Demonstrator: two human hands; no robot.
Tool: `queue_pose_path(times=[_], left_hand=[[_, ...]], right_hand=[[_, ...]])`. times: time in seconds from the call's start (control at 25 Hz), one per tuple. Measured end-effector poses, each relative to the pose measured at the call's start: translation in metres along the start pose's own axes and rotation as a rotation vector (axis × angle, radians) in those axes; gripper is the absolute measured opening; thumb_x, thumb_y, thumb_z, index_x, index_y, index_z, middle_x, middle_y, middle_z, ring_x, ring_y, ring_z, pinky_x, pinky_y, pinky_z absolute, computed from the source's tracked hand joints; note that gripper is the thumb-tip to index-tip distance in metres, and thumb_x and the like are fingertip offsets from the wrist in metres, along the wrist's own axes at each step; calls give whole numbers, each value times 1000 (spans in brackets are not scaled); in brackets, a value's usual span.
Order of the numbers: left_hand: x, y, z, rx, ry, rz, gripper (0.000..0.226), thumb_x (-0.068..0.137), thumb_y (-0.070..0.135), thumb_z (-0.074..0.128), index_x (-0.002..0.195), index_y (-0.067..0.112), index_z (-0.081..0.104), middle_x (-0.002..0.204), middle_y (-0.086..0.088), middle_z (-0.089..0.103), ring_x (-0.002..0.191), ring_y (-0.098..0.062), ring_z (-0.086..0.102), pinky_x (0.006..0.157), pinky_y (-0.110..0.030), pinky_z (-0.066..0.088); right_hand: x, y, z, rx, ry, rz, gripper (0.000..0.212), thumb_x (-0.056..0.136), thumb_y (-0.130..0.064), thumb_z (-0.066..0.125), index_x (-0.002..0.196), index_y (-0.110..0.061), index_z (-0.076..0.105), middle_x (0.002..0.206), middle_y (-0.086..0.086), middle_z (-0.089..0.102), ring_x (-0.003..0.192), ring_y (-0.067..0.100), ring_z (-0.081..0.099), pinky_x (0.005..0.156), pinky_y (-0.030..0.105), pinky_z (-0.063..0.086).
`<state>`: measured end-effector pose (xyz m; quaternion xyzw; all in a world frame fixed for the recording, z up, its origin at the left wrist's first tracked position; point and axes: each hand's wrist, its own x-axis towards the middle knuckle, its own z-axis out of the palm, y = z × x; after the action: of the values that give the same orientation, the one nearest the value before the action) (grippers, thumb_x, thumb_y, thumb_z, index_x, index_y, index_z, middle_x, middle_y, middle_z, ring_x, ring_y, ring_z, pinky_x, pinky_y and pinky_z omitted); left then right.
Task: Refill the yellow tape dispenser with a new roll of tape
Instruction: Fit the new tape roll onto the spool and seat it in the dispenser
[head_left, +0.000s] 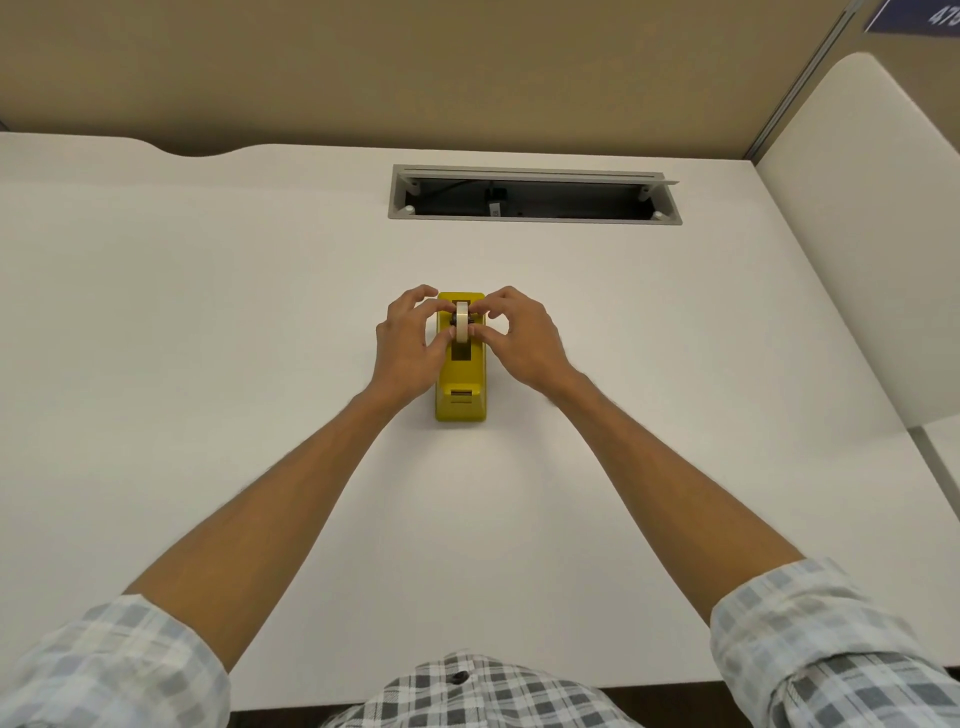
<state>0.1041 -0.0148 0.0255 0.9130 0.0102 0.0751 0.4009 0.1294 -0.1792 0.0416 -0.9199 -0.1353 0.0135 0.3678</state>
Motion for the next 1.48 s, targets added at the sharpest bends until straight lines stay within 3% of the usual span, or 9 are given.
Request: queue_pose_path(times=[0.28, 0.44, 0.76, 1.12, 1.28, 1.48], left_hand=[[3, -3, 1, 38, -30, -15, 28, 90, 19, 62, 118, 21, 62, 140, -1, 48, 133, -22, 40, 105, -45, 31], [2, -2, -2, -4, -33, -24, 27, 89, 22, 63, 116, 20, 65, 132, -2, 53, 126, -23, 46, 104, -49, 39], [-4, -2, -3, -64, -12, -24, 27, 87, 20, 67, 114, 17, 68, 124, -4, 57, 116, -20, 52, 92, -26, 39], [-9, -5, -1, -146, 28, -15, 27, 86, 13, 66, 112, 20, 67, 123, 1, 56, 112, -11, 50, 92, -31, 45], [-10, -3, -3, -142, 20, -38, 36, 86, 16, 66, 122, 19, 61, 134, 0, 54, 123, -15, 49, 101, -38, 45], [-9, 4, -6, -135, -112, -9, 52, 88, 23, 66, 138, 24, 50, 151, 1, 39, 141, -19, 30, 110, -34, 30]], right_hand=[[1, -3, 0, -6, -3, 28, 27, 90, -34, 67, 113, -22, 70, 115, -3, 60, 100, 13, 59, 77, 28, 48], [1, -3, 0, -16, -5, 27, 28, 88, -34, 68, 113, -23, 71, 114, -3, 60, 97, 13, 60, 76, 31, 51], [-5, -3, 3, 58, 22, 19, 26, 83, -28, 71, 108, -20, 73, 109, -3, 64, 93, 11, 63, 82, 38, 56], [-9, -3, 7, 92, 68, 47, 18, 84, -26, 69, 99, -20, 74, 104, -6, 67, 89, 9, 66, 79, 37, 56], [-10, -4, 7, 104, 100, 36, 18, 86, -27, 67, 102, -19, 71, 103, -6, 68, 88, 9, 67, 81, 40, 56], [-9, -9, 3, 26, 58, -54, 35, 88, -37, 63, 120, -26, 66, 116, -9, 62, 97, 9, 62, 81, 33, 55]])
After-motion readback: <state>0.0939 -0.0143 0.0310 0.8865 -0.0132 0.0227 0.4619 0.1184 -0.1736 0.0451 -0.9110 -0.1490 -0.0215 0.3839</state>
